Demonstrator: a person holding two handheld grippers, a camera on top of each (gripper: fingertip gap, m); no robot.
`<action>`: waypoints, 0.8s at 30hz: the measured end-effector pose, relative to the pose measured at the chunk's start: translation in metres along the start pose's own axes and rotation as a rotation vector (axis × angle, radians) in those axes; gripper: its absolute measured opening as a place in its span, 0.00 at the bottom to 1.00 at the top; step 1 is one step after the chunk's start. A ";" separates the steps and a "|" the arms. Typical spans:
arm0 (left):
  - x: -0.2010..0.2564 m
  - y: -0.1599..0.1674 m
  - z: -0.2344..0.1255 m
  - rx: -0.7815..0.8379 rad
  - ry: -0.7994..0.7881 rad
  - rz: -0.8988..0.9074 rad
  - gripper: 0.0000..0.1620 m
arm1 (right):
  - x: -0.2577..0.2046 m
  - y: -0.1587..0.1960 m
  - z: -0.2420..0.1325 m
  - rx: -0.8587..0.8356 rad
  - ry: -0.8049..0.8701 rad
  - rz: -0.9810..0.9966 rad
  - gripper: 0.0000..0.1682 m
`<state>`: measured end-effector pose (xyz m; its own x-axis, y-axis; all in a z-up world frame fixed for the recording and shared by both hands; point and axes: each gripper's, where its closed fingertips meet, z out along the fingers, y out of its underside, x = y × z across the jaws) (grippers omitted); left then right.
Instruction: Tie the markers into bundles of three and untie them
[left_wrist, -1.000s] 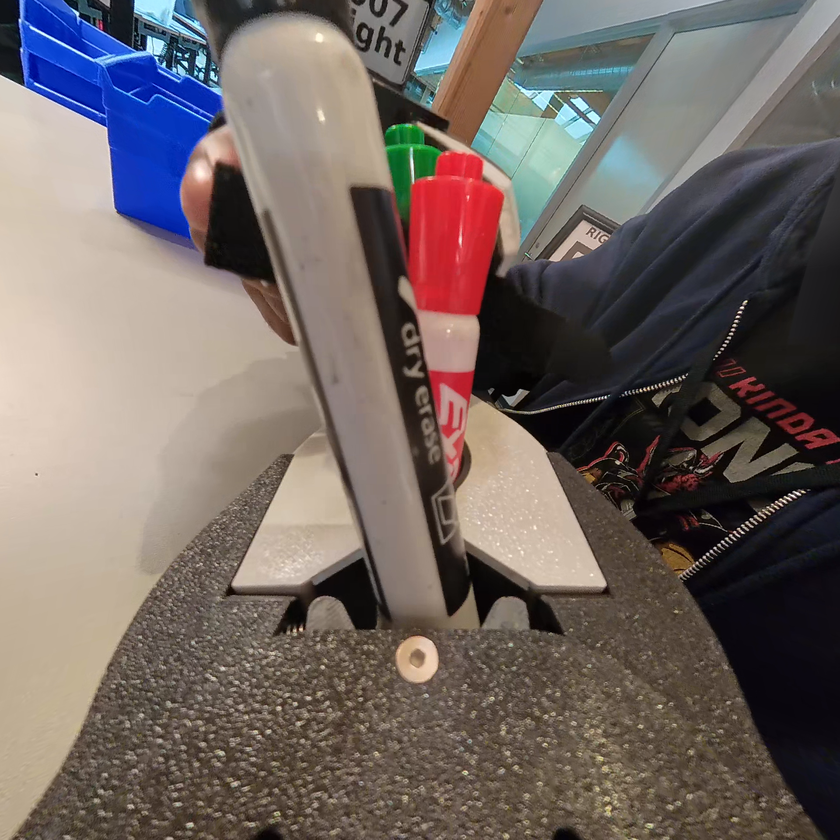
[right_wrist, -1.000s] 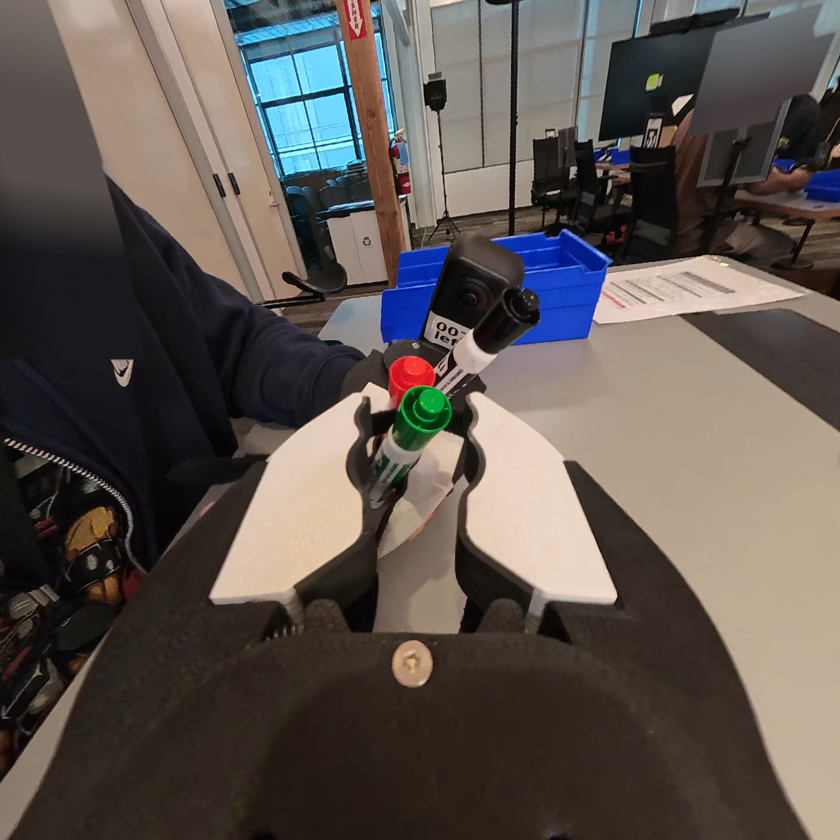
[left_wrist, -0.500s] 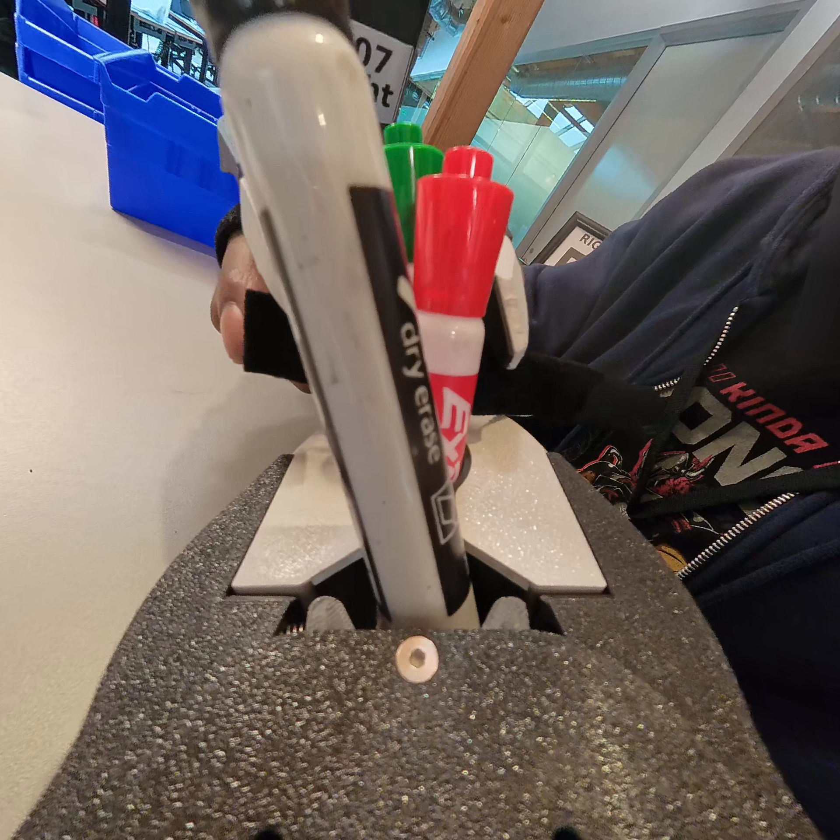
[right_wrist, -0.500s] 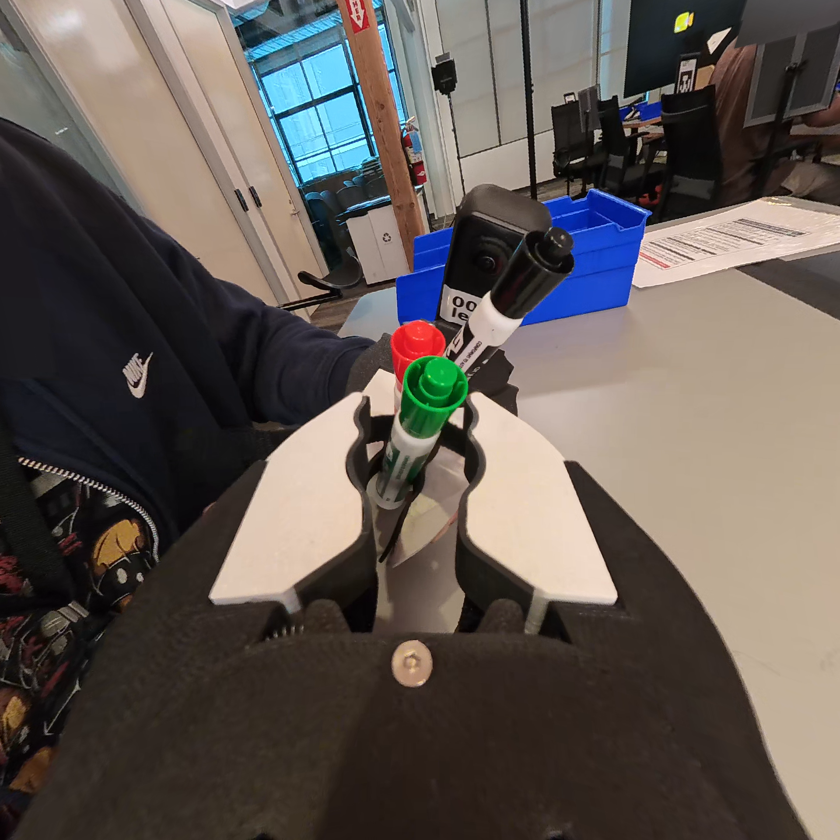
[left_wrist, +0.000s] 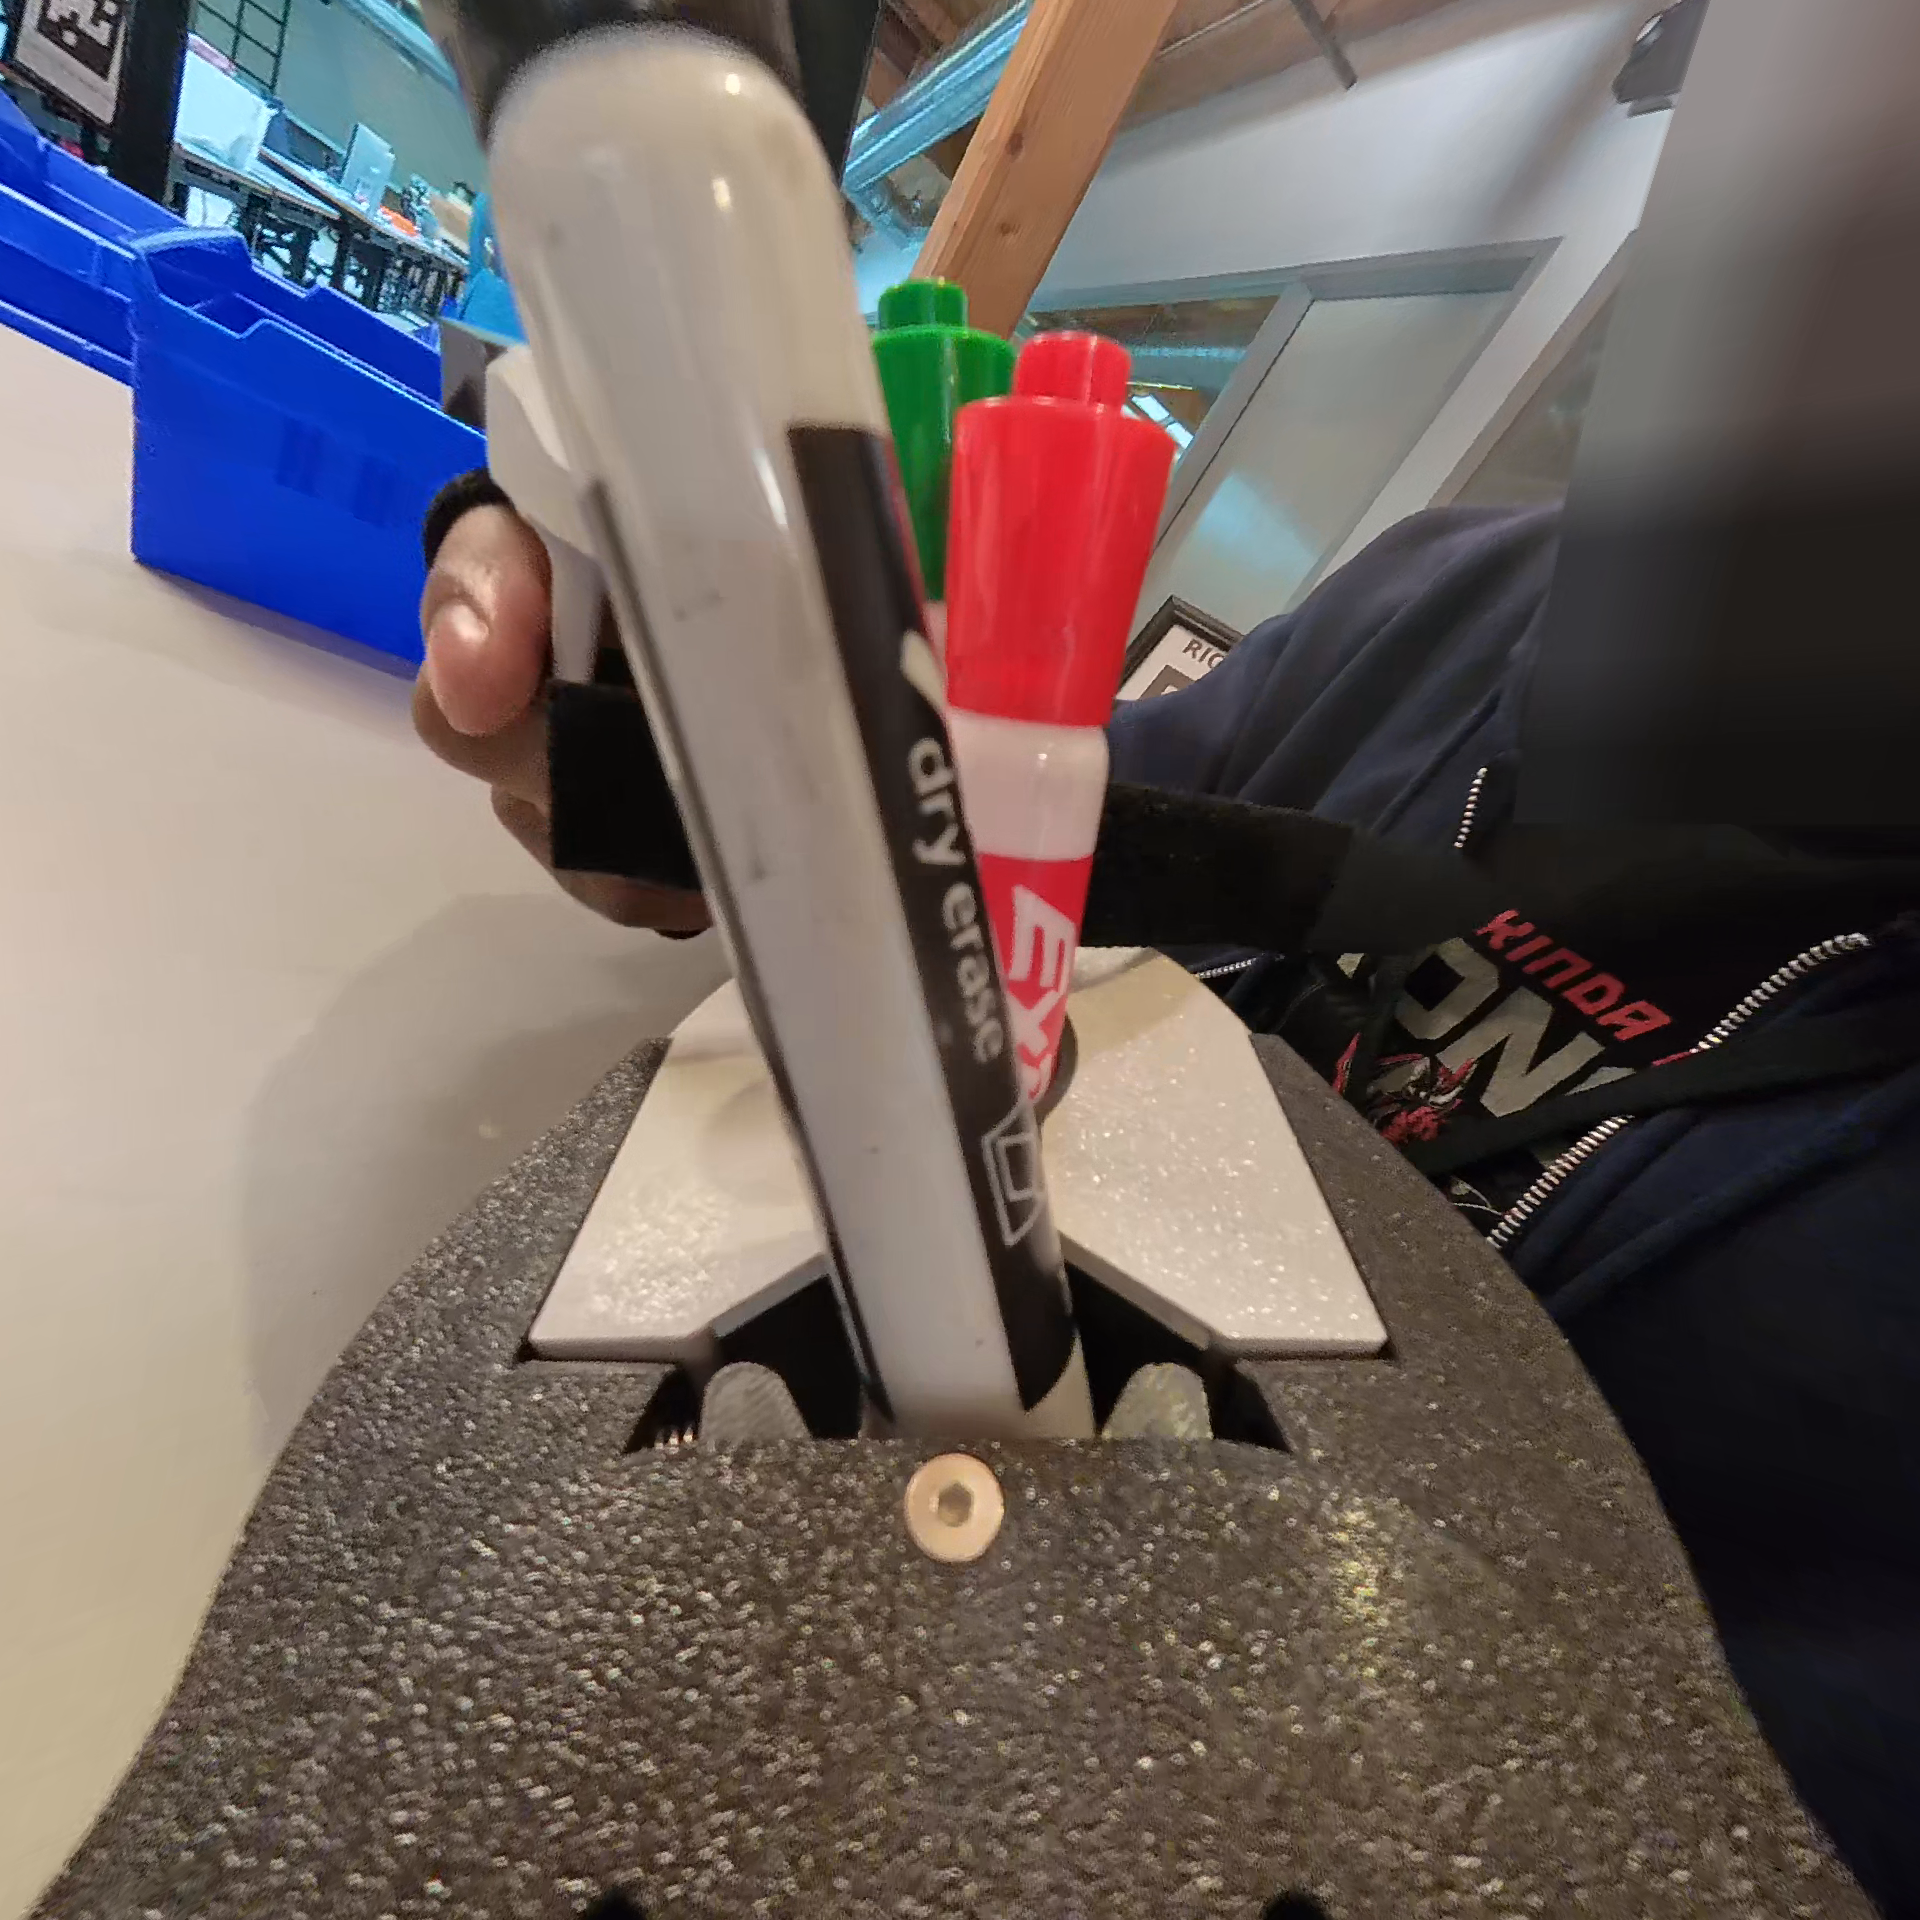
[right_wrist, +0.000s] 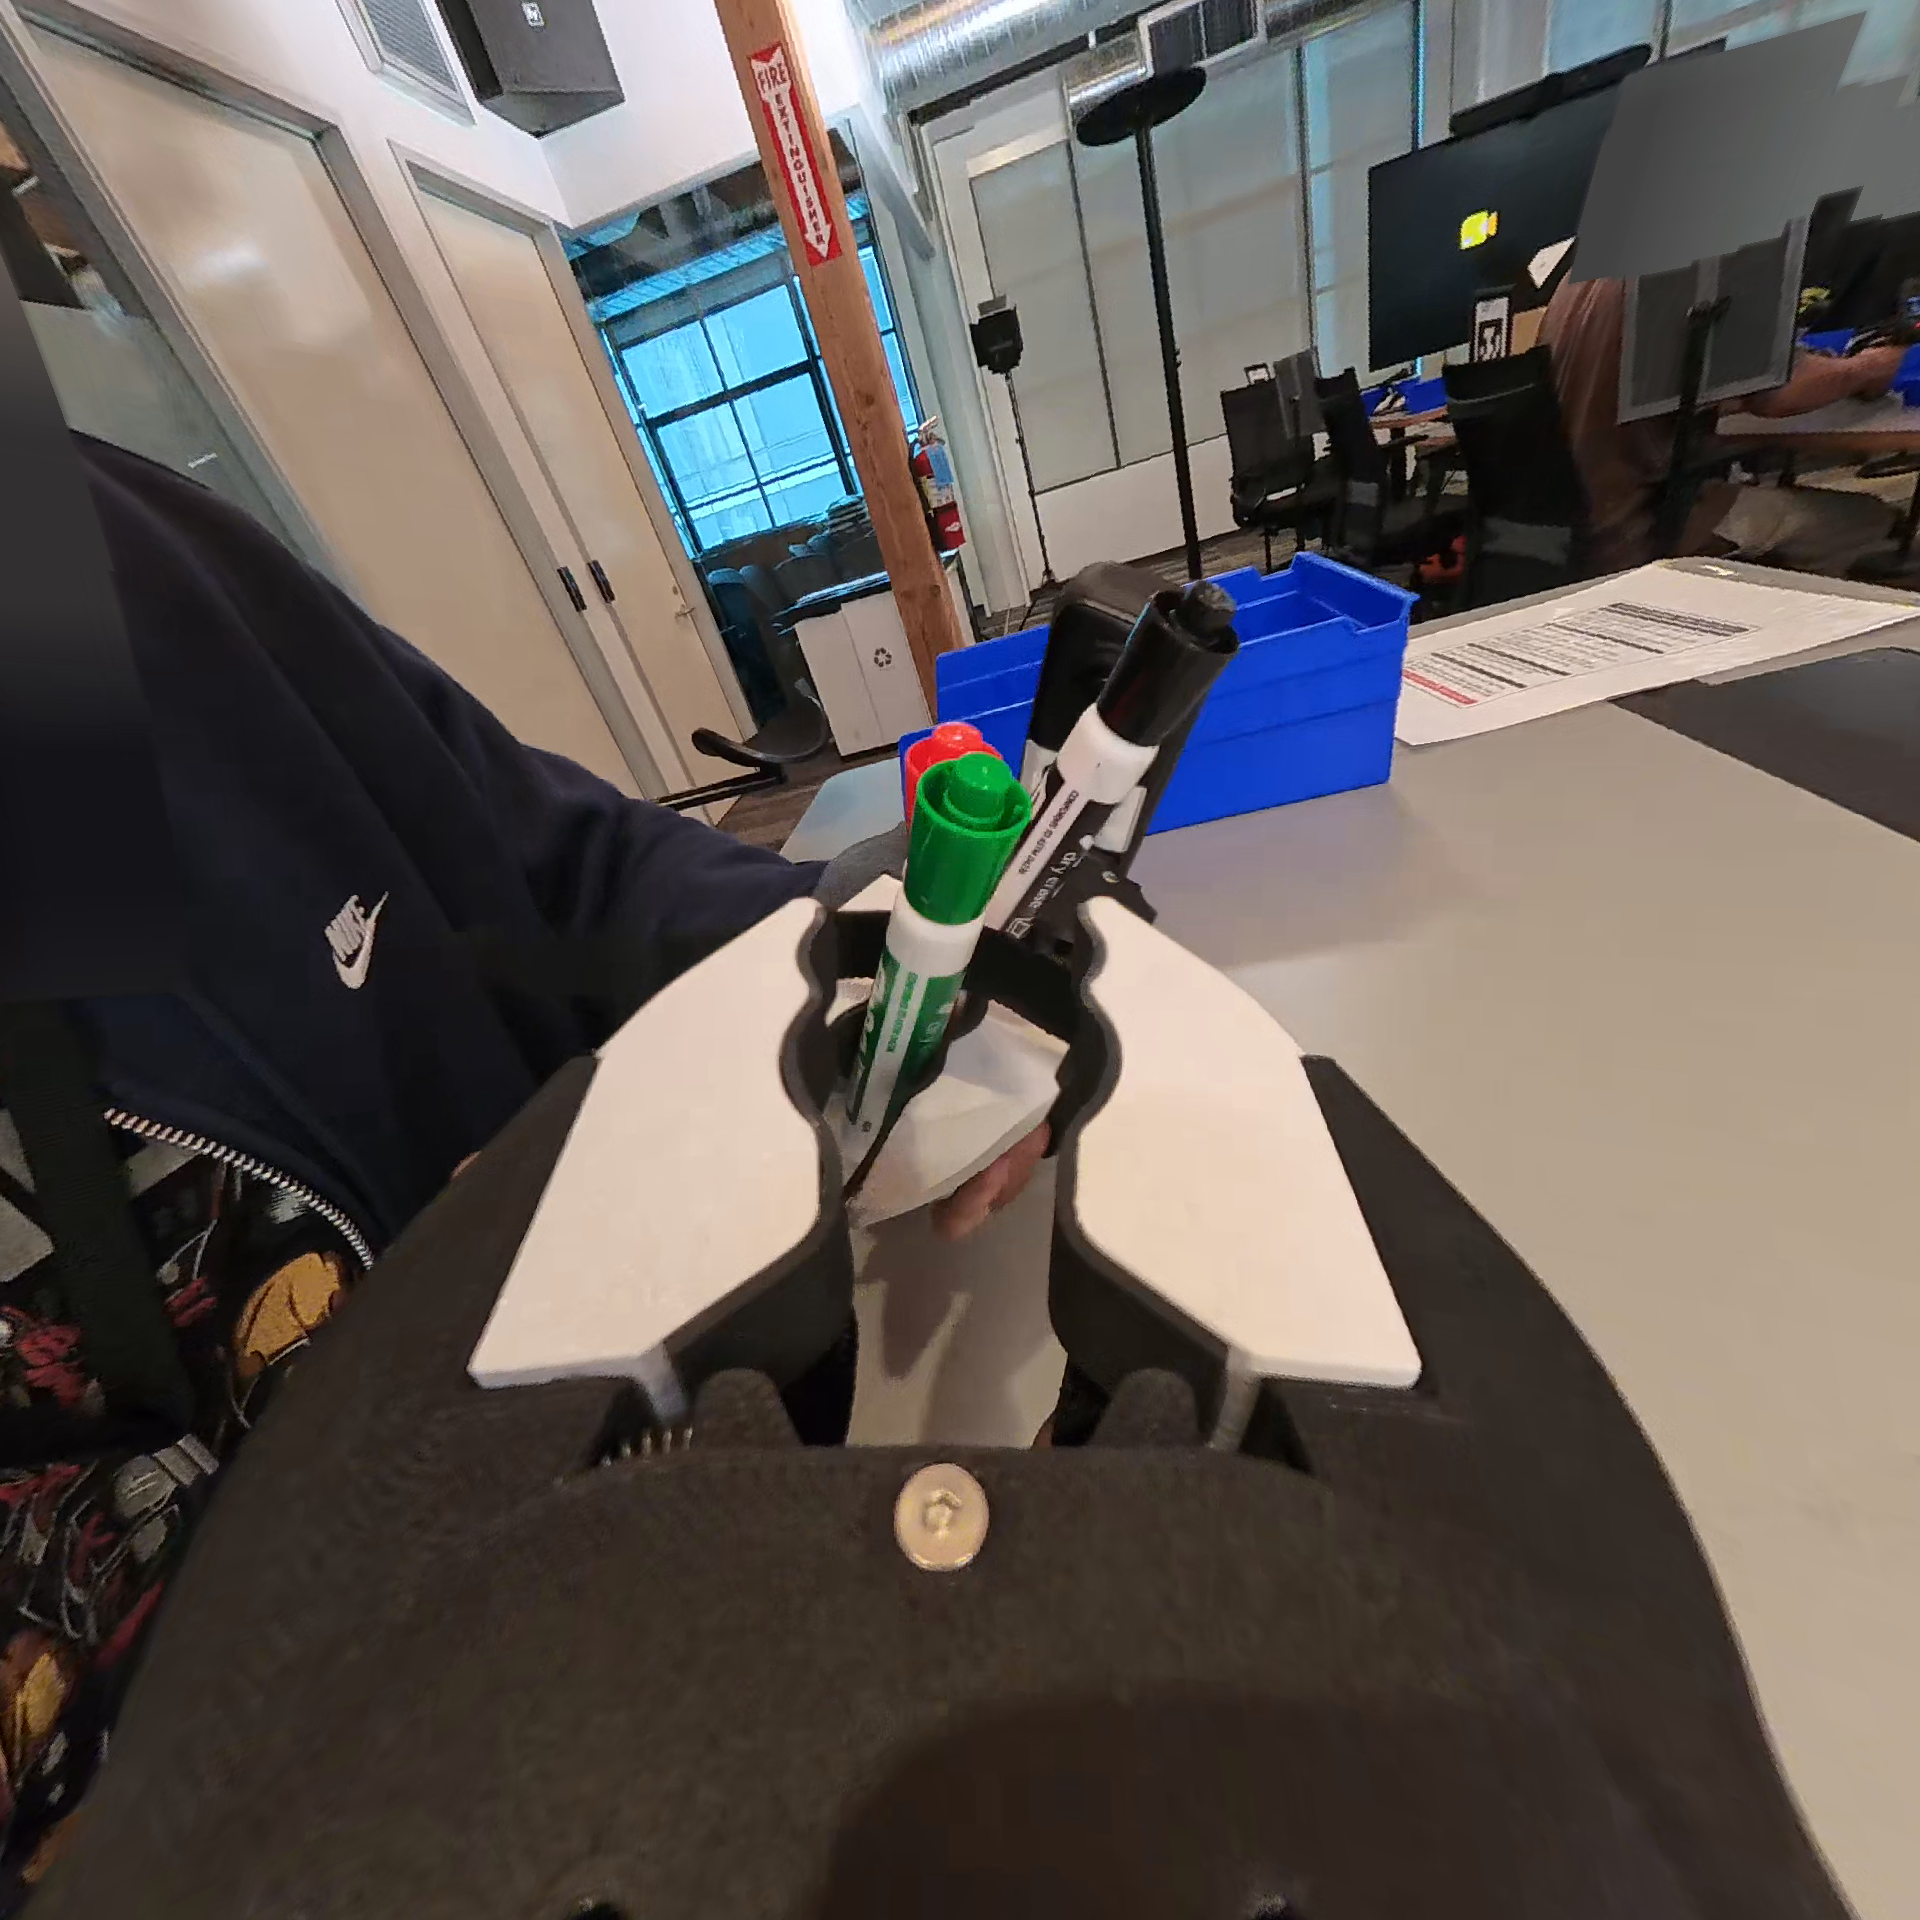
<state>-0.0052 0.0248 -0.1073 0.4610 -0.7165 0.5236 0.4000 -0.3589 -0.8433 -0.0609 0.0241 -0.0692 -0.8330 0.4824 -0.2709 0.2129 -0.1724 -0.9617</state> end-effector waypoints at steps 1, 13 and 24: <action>0.001 0.000 0.000 0.001 0.005 0.001 0.13 | -0.002 0.002 0.002 -0.005 -0.005 0.000 0.26; 0.010 -0.003 0.000 0.022 0.061 0.008 0.12 | 0.025 0.010 -0.005 -0.003 0.058 0.120 0.33; 0.018 0.002 0.003 -0.005 0.119 -0.001 0.12 | 0.016 0.019 -0.001 0.018 -0.104 0.257 0.18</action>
<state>0.0066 0.0129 -0.0996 0.3632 -0.7820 0.5065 0.3961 -0.3624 -0.8436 -0.0698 0.0301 -0.0915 -0.8011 0.3297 -0.4996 0.4160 -0.2934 -0.8607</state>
